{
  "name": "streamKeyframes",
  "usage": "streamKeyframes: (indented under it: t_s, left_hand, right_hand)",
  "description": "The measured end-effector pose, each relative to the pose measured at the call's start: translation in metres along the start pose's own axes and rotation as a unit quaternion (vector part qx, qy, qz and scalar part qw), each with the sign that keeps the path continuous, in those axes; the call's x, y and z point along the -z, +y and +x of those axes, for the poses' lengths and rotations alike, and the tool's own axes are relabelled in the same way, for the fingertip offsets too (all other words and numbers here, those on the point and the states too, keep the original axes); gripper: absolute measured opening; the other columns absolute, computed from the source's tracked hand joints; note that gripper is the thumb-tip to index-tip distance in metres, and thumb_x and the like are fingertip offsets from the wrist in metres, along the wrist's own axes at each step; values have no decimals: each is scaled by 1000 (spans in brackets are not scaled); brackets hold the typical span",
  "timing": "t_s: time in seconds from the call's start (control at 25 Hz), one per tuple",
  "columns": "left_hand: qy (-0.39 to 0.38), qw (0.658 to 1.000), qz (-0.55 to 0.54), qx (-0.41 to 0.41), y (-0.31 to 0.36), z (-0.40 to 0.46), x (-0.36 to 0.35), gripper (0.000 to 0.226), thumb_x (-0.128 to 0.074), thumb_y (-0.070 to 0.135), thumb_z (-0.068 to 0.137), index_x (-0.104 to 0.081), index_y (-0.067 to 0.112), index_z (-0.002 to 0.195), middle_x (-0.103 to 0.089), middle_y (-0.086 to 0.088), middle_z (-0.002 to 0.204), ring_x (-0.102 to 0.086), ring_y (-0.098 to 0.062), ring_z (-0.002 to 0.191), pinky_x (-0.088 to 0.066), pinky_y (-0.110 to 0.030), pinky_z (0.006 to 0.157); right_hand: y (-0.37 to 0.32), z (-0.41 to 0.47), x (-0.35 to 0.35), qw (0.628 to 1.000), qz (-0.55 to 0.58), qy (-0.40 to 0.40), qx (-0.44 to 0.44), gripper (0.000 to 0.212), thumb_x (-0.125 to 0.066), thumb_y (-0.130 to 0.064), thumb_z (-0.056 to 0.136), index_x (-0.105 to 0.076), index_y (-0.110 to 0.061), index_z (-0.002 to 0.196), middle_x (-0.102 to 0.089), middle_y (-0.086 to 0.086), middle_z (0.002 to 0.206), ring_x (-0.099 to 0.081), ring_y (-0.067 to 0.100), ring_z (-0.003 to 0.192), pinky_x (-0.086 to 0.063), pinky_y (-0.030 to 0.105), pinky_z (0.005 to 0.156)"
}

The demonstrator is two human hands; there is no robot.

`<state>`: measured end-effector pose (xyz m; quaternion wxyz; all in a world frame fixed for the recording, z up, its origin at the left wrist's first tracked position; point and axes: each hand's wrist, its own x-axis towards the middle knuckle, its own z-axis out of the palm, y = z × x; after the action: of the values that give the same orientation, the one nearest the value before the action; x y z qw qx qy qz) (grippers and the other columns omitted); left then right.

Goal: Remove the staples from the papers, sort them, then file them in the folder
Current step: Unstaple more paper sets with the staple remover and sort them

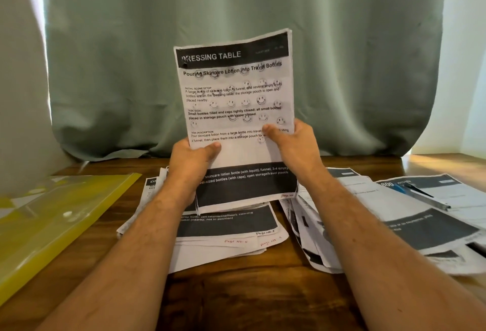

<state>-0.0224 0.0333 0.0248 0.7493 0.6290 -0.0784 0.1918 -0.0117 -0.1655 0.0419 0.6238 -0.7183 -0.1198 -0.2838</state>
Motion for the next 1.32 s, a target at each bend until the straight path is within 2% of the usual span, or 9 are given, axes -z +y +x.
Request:
streamKeyframes:
  t_s: [0.2, 0.48, 0.6, 0.68, 0.76, 0.92, 1.08, 1.2, 1.32]
  left_hand:
    - [-41, 992, -23, 116, -8, 4, 5, 30, -64, 1, 92, -66, 8, 121, -77, -10, 103, -76, -28, 90, -62, -42, 71]
    - [-75, 962, -29, 259, -12, 12, 27, 36, -62, 17, 93, -60, 9, 128, -75, -17, 108, -74, -37, 93, -60, -50, 77]
    - [-53, 959, 14, 278, -18, 11, 26, 34, -65, 0, 89, -60, 3, 123, -76, -20, 101, -76, -37, 79, -61, -45, 57]
    - [-35, 963, 8, 267, -21, 12, 23, 40, -65, -7, 86, -58, 4, 124, -75, -20, 101, -75, -38, 78, -61, -45, 56]
    - [-24, 968, -11, 251, -21, 12, 20, 46, -67, -10, 83, -57, 5, 125, -75, -20, 103, -75, -40, 81, -62, -49, 61]
    - [-34, 972, -30, 230, -19, 8, 14, 45, -70, -10, 82, -56, 6, 121, -75, -19, 101, -75, -39, 82, -62, -49, 64]
    - [-95, 970, -42, 219, -17, -4, 3, 46, -68, -10, 83, -57, 4, 124, -76, -19, 99, -75, -38, 84, -61, -44, 59]
    - [-121, 969, -49, 212, -15, -10, -1, 45, -67, -10, 83, -59, 4, 125, -76, -21, 100, -75, -38, 84, -62, -44, 61]
    - [-152, 963, -69, 214, -7, -23, -10, 38, -65, -2, 89, -59, 6, 125, -75, -21, 104, -75, -39, 89, -63, -48, 65]
  right_hand:
    - [11, 8, 10, 998, -50, 20, -41, 12, -65, -18, 93, -71, -18, 103, -76, -2, 99, -74, 17, 87, -60, 42, 82]
    - [14, 3, 19, 938, -154, -111, -291, 22, -70, -7, 80, -70, -1, 100, -76, 14, 90, -73, 35, 85, -57, 51, 87]
    - [13, 2, 25, 917, -146, -174, -329, 24, -68, -6, 82, -70, -2, 105, -76, 16, 92, -73, 37, 87, -56, 53, 88]
    - [13, 2, 24, 932, -189, -152, -270, 29, -71, -10, 82, -70, -6, 110, -76, 13, 97, -73, 33, 90, -57, 43, 88]
    - [11, -1, 20, 938, -311, -93, -123, 46, -72, -16, 85, -62, -14, 129, -70, 8, 116, -66, 26, 106, -52, 35, 93]
    - [-7, -1, 2, 878, -453, -23, 153, 52, -57, -12, 93, -47, -21, 143, -53, 6, 134, -52, 27, 119, -43, 38, 103]
    - [-20, 19, -47, 881, -442, -128, 112, 47, -49, -26, 100, -41, -22, 146, -48, 9, 143, -53, 30, 124, -42, 39, 105]
    - [-26, 29, -61, 860, -480, -163, 53, 32, -48, -34, 100, -64, -19, 124, -66, 8, 121, -61, 26, 105, -48, 35, 92]
    - [-39, 36, -49, 842, -511, -163, 59, 28, -51, -24, 94, -72, -15, 109, -71, 7, 109, -64, 24, 96, -51, 31, 85]
